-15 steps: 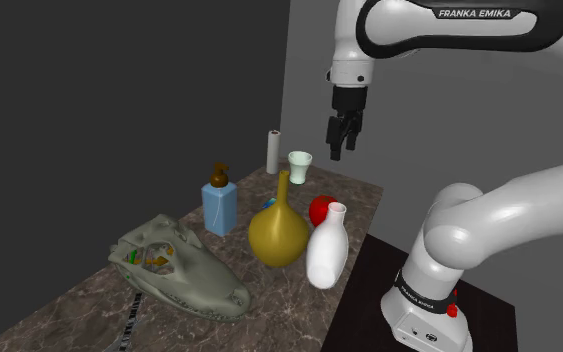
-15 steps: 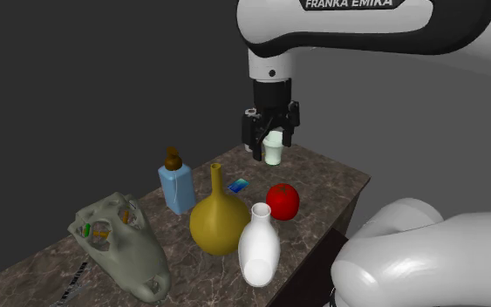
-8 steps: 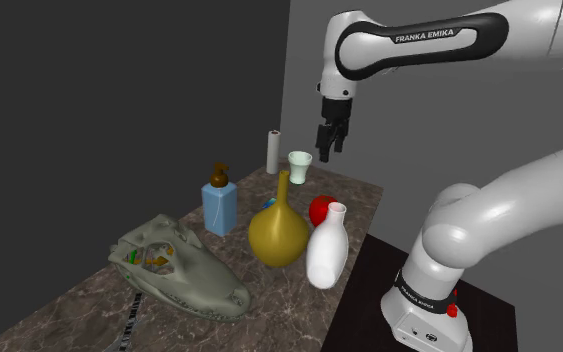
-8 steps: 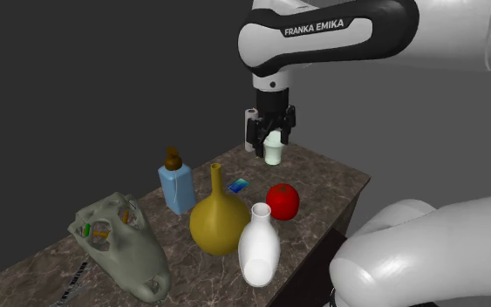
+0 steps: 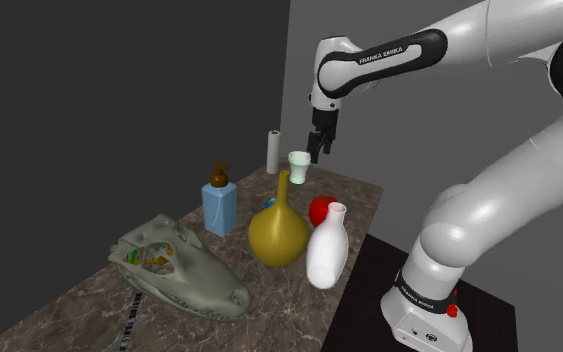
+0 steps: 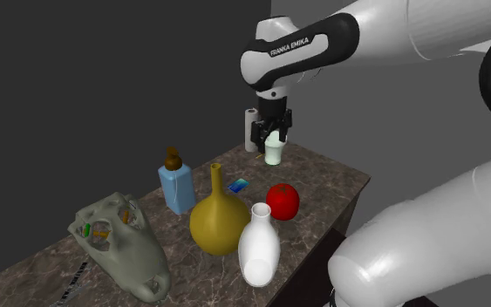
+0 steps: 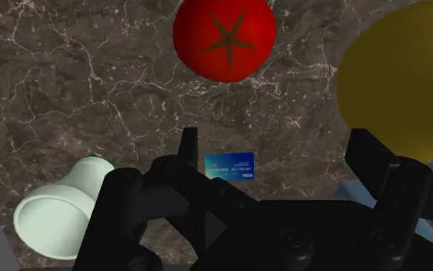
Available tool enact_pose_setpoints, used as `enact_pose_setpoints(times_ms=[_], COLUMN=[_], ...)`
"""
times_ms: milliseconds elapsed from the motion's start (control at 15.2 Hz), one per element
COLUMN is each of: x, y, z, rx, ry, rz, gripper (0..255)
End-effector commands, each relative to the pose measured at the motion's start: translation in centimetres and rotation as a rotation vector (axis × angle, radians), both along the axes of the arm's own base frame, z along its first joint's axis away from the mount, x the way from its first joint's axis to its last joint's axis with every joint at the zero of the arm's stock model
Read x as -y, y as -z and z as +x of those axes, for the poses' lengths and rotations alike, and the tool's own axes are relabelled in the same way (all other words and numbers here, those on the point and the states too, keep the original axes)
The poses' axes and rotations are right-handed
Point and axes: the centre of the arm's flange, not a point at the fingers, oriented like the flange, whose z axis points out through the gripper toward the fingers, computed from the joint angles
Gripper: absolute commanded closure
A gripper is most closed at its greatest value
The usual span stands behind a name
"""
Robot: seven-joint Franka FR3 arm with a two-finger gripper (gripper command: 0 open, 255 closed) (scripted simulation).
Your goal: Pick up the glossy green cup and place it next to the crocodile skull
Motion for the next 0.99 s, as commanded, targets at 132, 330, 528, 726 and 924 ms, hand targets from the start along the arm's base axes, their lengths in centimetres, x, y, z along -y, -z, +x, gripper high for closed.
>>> enact_pose_setpoints(times_ms=[132, 330, 528, 726, 924], x=[3.3, 5.5, 7.8, 10.0, 12.3], y=[2.6, 4.2, 5.7, 7.3, 8.7], z=[3.6, 6.1, 8.6, 11.2, 13.8], rx=[0.020, 0.034, 0.048, 0.062, 0.075], ry=[-0.013, -0.023, -0.032, -0.041, -0.051], rz=[-0.012, -0.020, -0.028, -0.036, -0.044], gripper=[0, 0, 0, 0, 0])
